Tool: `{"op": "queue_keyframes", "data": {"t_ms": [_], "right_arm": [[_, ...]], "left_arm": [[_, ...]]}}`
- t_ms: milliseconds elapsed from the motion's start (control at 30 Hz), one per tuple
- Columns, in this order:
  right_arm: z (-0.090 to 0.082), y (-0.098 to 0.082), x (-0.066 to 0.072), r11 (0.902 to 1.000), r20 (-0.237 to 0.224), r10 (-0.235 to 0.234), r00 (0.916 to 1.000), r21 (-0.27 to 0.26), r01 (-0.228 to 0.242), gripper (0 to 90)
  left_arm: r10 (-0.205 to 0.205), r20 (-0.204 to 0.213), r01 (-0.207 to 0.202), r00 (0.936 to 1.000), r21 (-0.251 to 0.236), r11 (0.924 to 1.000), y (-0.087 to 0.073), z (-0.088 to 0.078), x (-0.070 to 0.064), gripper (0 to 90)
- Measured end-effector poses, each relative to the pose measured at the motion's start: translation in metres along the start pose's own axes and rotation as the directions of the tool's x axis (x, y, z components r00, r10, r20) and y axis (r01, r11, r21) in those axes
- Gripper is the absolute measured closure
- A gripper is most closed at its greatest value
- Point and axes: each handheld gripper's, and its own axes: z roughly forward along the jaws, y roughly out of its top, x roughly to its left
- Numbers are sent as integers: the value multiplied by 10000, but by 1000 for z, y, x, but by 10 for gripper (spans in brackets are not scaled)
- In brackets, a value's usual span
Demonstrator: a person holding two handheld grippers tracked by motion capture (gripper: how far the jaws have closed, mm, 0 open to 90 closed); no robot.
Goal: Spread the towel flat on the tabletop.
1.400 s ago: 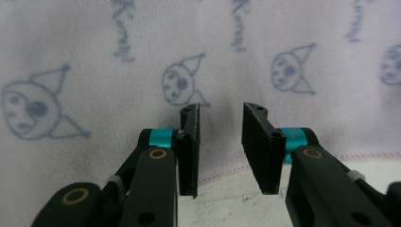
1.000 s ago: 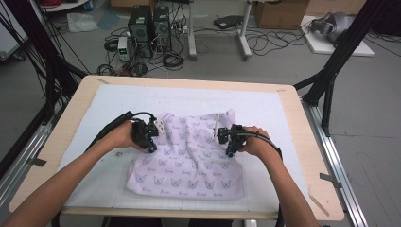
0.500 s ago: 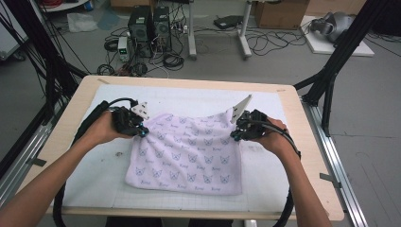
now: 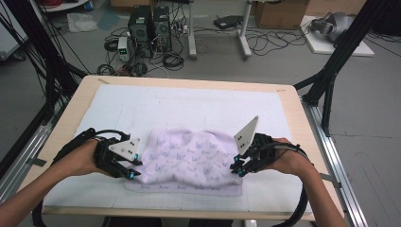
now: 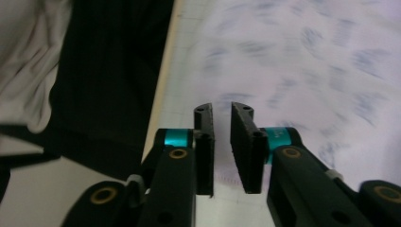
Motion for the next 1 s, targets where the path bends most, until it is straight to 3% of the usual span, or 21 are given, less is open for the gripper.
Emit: {"op": "queue_keyframes", "data": {"t_ms": [67,167,267,333,433,567,667,700,767,833,867,900,933,967,1000], "right_arm": [[-2,-2,-6,9992,660,386,9971,-133,-378,754],[3,-1,-15,9950,1498,907,9846,284,-959,704],[18,-4,-32,9805,2532,1258,9592,1153,-1591,673],[31,-8,-44,9693,2948,1522,9433,1419,-2008,667],[51,-15,-60,9493,2855,1672,9437,2120,-2323,667],[71,-20,-76,9143,2765,1776,9445,3087,-2623,672],[80,-23,-86,9023,2532,1914,9483,3350,-2715,705],[83,-24,-89,9000,2368,1968,9514,3413,-2711,718],[82,-24,-92,8989,2213,2233,9493,3299,-2883,851],[82,-23,-93,8936,2173,2346,9475,3354,-2982,880],[83,-22,-92,8907,2176,2364,9470,3410,-3007,884],[82,-21,-92,8917,2272,2278,9468,3420,-2966,886],[81,-20,-91,8924,2516,2264,9410,3336,-3039,886],[77,-21,-92,8973,2641,2407,9340,3064,-3179,886],[72,-21,-92,9092,2645,2488,9317,2679,-3188,886]], "left_arm": [[-320,-687,306,9971,-201,9993,-1,-1,9,559],[-454,-1330,475,9901,122,9988,-1,9,26,537],[-834,-1552,902,9844,373,9952,1,29,43,529],[-834,-1496,953,9852,742,9927,4,45,53,534],[-679,-1211,841,9903,1345,9873,6,67,65,589],[-1090,-1047,1268,9885,1818,9751,4,88,84,605],[-1312,-953,1489,9868,2114,9660,2,99,92,658],[-1451,-825,1593,9860,2044,9658,2,100,93,674],[-1759,-594,1845,9826,2060,9610,2,100,95,760],[-1695,-560,1776,9839,2117,9611,3,99,94,868],[-1707,-610,1800,9834,2157,9597,4,99,94,875],[-1607,-797,1745,9838,2177,9603,4,98,94,878],[-1529,-1069,1736,9824,2228,9593,4,97,94,879],[-1647,-1176,1869,9793,2131,9590,3,94,95,880],[-1726,-1282,1951,9766,1917,9619,2,89,97,880]]}}
